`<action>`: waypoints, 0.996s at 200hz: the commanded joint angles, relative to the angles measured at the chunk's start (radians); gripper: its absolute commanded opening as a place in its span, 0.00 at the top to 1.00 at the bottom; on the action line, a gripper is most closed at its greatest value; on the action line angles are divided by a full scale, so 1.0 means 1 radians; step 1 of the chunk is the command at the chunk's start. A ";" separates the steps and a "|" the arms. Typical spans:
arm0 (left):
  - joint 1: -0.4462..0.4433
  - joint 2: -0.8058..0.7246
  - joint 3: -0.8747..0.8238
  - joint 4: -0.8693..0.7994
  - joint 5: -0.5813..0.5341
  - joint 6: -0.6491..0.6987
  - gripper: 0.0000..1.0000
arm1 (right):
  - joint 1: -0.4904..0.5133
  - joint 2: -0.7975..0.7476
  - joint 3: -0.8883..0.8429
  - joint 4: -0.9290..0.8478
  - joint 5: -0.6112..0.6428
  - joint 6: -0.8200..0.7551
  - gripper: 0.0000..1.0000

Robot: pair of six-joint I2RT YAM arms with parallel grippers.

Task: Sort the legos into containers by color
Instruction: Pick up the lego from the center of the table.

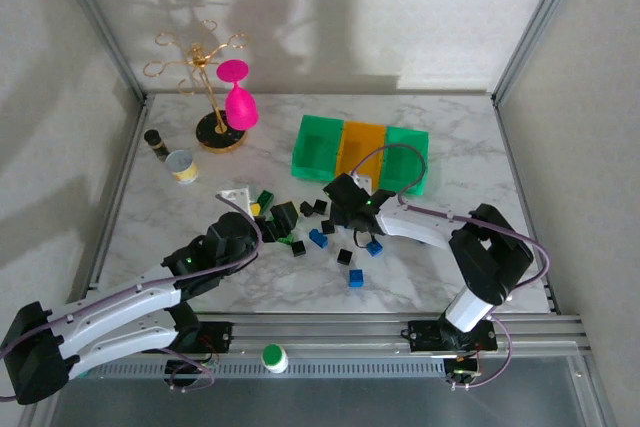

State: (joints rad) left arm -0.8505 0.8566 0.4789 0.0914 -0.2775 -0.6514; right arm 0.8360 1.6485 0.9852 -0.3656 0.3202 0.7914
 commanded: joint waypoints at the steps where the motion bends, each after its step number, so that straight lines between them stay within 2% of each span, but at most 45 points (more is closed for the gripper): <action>1: -0.009 -0.009 0.004 -0.030 -0.036 0.012 0.01 | 0.009 0.029 0.033 0.007 0.042 0.005 0.47; 74: -0.009 -0.010 0.009 -0.039 -0.053 -0.002 0.01 | 0.009 0.035 0.034 0.008 0.049 -0.026 0.65; 105: -0.009 -0.027 0.010 -0.045 -0.061 -0.004 0.01 | 0.008 0.027 0.036 -0.006 0.055 -0.038 0.69; 168: -0.009 -0.031 0.019 -0.051 -0.112 0.008 0.00 | 0.002 -0.046 0.094 -0.036 0.099 -0.095 0.68; 199: -0.007 -0.024 0.043 -0.044 -0.140 0.041 0.00 | -0.039 -0.046 0.163 -0.059 0.117 -0.137 0.67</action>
State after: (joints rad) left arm -0.8501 0.8314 0.4797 0.0555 -0.3645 -0.6476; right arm 0.8284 1.6299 1.0840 -0.3904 0.3851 0.7052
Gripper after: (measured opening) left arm 0.995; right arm 0.328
